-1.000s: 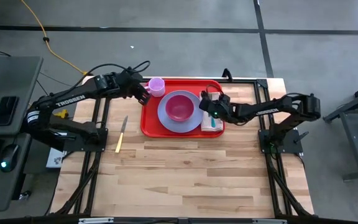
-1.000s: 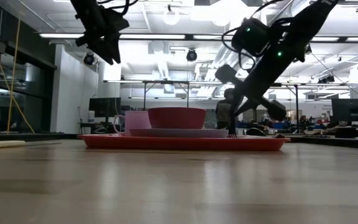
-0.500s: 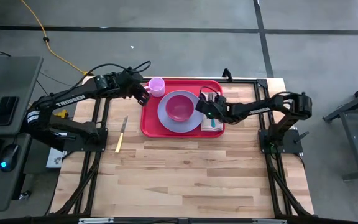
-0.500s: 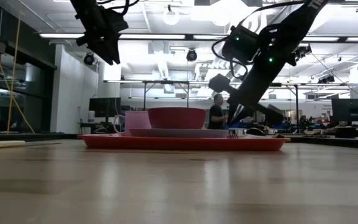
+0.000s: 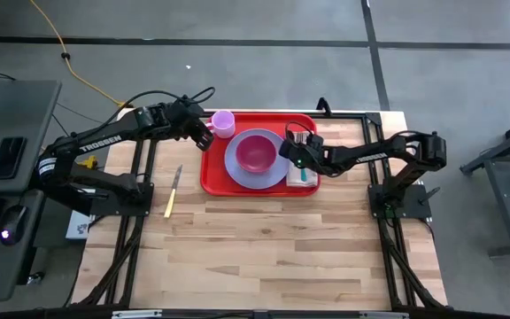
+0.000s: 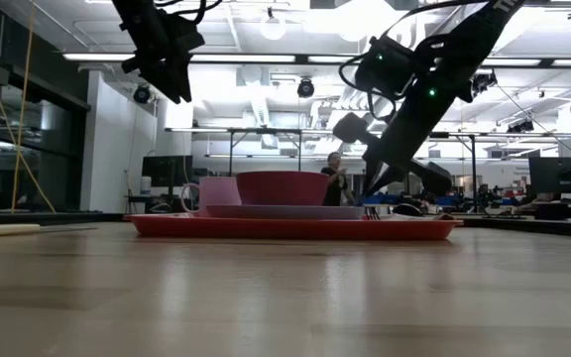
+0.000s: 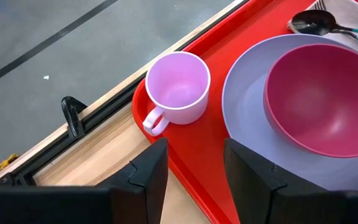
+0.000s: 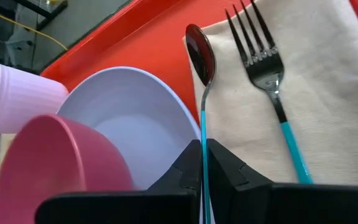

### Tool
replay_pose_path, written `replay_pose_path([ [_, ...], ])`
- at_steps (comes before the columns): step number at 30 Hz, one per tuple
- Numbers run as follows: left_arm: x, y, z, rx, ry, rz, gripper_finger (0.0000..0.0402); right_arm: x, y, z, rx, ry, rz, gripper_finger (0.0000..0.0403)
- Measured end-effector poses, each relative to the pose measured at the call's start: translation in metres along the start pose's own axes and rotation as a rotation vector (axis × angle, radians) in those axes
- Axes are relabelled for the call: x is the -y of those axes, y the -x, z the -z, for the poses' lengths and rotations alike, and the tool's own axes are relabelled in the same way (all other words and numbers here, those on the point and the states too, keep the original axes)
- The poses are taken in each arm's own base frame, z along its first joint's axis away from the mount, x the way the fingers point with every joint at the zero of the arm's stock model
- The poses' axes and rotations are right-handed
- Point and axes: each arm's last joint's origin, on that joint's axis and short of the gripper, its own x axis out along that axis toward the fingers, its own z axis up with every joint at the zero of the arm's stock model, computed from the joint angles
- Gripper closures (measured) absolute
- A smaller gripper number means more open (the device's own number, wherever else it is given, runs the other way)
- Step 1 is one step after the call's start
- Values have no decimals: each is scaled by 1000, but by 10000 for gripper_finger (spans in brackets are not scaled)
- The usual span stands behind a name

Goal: Set up tray
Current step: Put the blue spoon to the left of the blue fork on the brown napkin on the orange serving tray

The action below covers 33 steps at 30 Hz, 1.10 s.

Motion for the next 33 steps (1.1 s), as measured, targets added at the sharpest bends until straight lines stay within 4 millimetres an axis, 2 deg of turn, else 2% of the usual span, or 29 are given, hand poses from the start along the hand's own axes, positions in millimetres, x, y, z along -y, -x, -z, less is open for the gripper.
replay_pose_path([
  [33, 0, 0, 0, 2, -26, 0, 220, 7, 1, 4, -110, 8, 60, 402],
])
